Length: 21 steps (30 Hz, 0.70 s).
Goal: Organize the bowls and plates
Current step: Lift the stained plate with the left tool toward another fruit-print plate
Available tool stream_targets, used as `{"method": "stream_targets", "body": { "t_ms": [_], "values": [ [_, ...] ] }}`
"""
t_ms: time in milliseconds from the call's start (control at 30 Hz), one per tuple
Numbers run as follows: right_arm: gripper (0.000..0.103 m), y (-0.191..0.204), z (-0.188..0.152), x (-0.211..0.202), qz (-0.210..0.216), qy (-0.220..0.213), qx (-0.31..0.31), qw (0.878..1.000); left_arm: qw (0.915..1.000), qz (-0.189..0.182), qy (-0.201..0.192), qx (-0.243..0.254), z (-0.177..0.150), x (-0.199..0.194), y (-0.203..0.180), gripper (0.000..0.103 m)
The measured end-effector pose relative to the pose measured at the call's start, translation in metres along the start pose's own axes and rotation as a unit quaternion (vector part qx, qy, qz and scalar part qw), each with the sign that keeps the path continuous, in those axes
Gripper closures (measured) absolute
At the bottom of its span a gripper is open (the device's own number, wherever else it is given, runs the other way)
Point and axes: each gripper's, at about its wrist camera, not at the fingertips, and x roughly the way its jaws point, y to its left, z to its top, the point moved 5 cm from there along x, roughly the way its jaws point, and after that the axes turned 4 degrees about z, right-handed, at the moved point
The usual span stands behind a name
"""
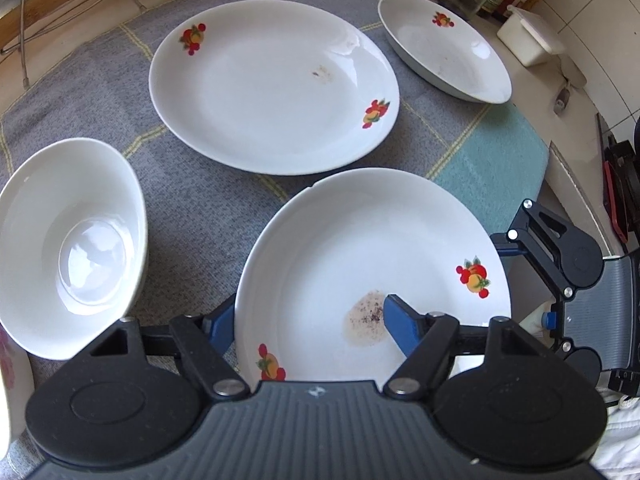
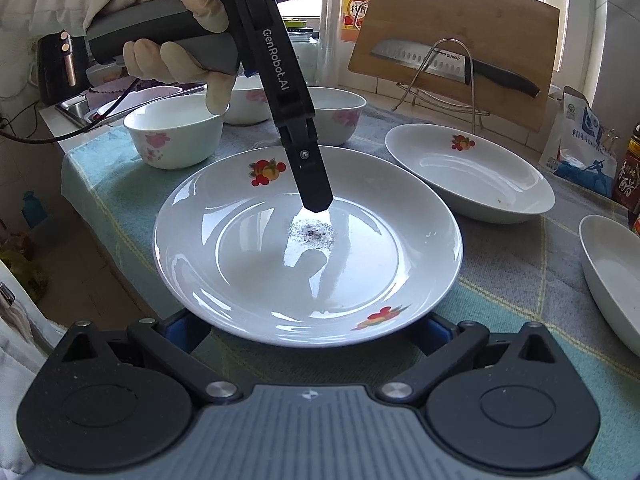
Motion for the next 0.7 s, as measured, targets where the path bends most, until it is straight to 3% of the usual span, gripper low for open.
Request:
{"method": "stream_targets", "body": {
  "t_ms": [700],
  "values": [
    [0.0,-0.005,0.01,-0.009,-0.001,0.026,-0.013,1.0,0.9999,-0.008,-0.007,0.002,0.006,-0.004,-0.005,0.029]
  ]
}}
